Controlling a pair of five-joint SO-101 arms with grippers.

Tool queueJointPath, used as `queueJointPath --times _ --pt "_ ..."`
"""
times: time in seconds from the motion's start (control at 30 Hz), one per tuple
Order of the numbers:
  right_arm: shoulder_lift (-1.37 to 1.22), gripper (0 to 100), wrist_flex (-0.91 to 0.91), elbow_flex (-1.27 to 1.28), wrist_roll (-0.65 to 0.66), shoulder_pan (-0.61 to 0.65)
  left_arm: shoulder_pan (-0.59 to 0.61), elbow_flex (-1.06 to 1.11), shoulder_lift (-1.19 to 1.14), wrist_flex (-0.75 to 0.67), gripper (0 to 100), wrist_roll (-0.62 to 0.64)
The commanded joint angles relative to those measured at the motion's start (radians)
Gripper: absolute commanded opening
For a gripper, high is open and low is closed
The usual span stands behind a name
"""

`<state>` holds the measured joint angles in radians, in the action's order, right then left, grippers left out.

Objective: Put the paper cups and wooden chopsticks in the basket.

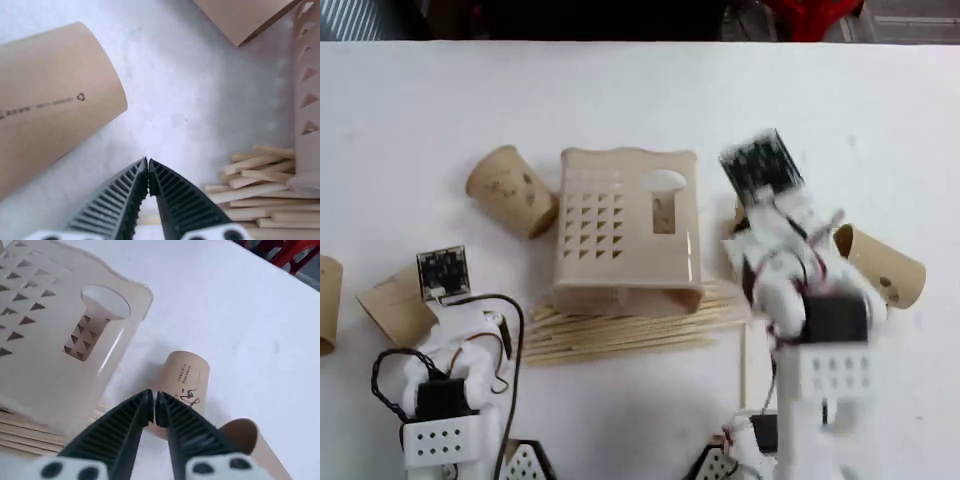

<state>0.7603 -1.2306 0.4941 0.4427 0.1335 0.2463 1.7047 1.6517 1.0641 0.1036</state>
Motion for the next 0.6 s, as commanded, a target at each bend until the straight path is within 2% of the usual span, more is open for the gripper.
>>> queueJointPath --times 0.0,0.13,0.3,0.57 --pt "-0.308 12.7 0.018 -0.230 -0.071 0.064 -0.005 -0.005 0.008 0.005 3 0.000" --pt "-0.555 20.7 0.018 -0.411 -0.107 0.125 -0.005 -0.005 0.008 0.005 3 0.000" --pt "-0.806 21.2 0.022 -0.611 -0.152 0.163 -0.005 -0.005 0.008 0.005 3 0.000" --pt "-1.058 21.2 0.028 -0.810 -0.189 0.122 -0.005 -0.005 0.008 0.005 3 0.000"
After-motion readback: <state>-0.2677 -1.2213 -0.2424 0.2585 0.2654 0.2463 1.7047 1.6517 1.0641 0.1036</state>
